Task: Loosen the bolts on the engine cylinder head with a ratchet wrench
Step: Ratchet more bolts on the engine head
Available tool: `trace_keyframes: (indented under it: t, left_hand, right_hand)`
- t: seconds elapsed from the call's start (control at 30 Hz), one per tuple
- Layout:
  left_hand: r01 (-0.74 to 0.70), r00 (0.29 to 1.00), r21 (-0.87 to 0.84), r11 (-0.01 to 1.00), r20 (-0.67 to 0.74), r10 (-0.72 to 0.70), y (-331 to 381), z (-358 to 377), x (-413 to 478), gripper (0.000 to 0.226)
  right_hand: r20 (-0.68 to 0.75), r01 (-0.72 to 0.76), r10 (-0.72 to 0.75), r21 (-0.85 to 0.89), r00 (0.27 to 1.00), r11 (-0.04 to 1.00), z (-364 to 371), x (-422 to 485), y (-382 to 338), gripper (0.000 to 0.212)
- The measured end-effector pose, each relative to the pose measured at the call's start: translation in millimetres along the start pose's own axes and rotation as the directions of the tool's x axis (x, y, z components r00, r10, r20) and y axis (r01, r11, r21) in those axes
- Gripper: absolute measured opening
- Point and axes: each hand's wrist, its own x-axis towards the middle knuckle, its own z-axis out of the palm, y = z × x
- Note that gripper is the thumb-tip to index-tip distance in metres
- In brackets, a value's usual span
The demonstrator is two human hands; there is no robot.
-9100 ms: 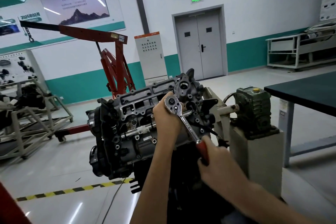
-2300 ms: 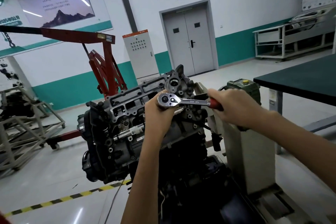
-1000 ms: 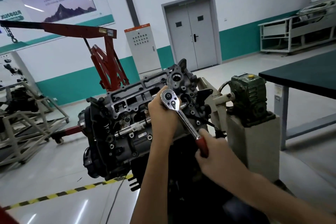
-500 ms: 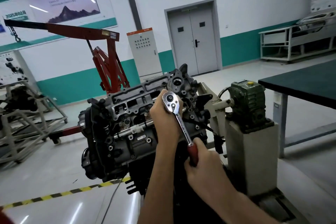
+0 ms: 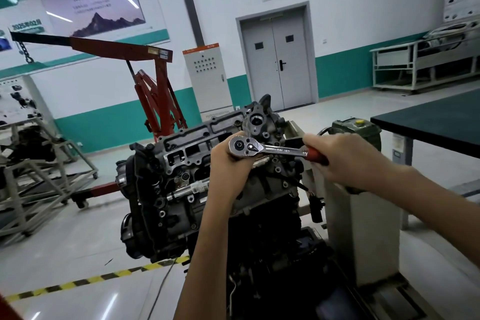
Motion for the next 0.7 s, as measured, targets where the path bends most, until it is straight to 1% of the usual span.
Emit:
trace_keyframes:
  t: [0.07,0.1,0.13,0.17,0.2,0.23,0.3,0.37,0.4,0.43,0.47,0.5,0.57,0.63,0.7]
  left_hand:
    - [-0.01,1.0,-0.003,1.0,-0.001,0.01,-1.7,-1.2,-0.2,0.045]
    - [-0.033,0.999,0.012,0.999,-0.01,0.033,-3.5,-0.5,-1.3,0.042]
    - [-0.058,0.998,0.036,0.998,-0.027,0.059,-4.6,1.3,-3.2,0.039]
    - [-0.083,0.995,0.058,0.995,-0.053,0.086,-4.7,4.5,-5.2,0.035]
    - [-0.098,0.991,0.067,0.993,-0.087,0.104,-4.7,9.0,-6.6,0.033]
    - [-0.102,0.986,0.064,0.993,-0.125,0.109,-4.7,14.1,-7.2,0.033]
    - [-0.079,0.976,0.035,0.996,-0.2,0.084,-3.0,24.8,-6.7,0.033]
    - [-0.051,0.971,-0.06,0.997,-0.237,0.035,-1.1,31.0,-6.6,0.035]
    - [-0.035,0.971,-0.12,0.992,-0.241,0.005,-0.6,30.6,-6.1,0.037]
    - [-0.022,0.972,-0.145,0.989,-0.236,-0.013,-1.8,28.3,-4.7,0.037]
    - [-0.01,0.975,-0.13,0.991,-0.22,-0.019,-2.6,24.5,-3.5,0.036]
    - [-0.002,0.981,-0.079,0.997,-0.194,-0.013,-3.0,20.9,-2.2,0.034]
    - [0.028,0.989,0.016,0.999,-0.143,-0.026,-4.4,14.6,0.3,0.037]
    - [0.033,0.994,0.043,0.999,-0.103,-0.028,-2.8,9.9,0.8,0.048]
    - [0.02,0.998,0.045,0.999,-0.052,-0.018,0.4,7.8,0.8,0.053]
  right_hand:
    - [-0.003,-0.008,0.008,-0.028,1.0,1.0,-1.6,4.6,0.6,0.017]
    - [0.012,-0.038,0.038,-0.002,0.999,0.999,4.0,-0.7,-2.8,0.016]
    - [0.032,-0.078,0.076,0.057,0.997,0.995,12.2,-10.4,-9.8,0.016]
    - [0.054,-0.126,0.119,0.156,0.991,0.98,22.1,-21.6,-20.5,0.018]
    - [0.077,-0.181,0.166,0.289,0.983,0.94,31.2,-32.7,-35.4,0.021]
    - [0.084,-0.229,0.213,0.424,0.973,0.877,39.6,-42.0,-53.3,0.025]
    - [0.044,-0.283,0.325,0.611,0.945,0.739,55.6,-52.4,-92.2,0.032]
    - [0.027,-0.294,0.396,0.716,0.918,0.633,69.9,-54.3,-123.4,0.031]
    - [0.036,-0.292,0.397,0.739,0.917,0.607,73.6,-53.7,-133.7,0.031]
    - [0.042,-0.286,0.387,0.747,0.921,0.6,75.5,-53.1,-138.0,0.031]
    - [0.044,-0.281,0.377,0.747,0.925,0.603,74.6,-52.9,-135.8,0.032]
    - [0.052,-0.282,0.361,0.732,0.931,0.62,72.3,-52.7,-127.9,0.032]
    - [0.091,-0.278,0.292,0.652,0.952,0.706,61.8,-52.8,-103.0,0.03]
    - [0.09,-0.203,0.183,0.496,0.979,0.844,46.2,-46.8,-65.1,0.029]
    - [0.066,-0.11,0.097,0.245,0.993,0.963,24.3,-29.9,-26.1,0.026]
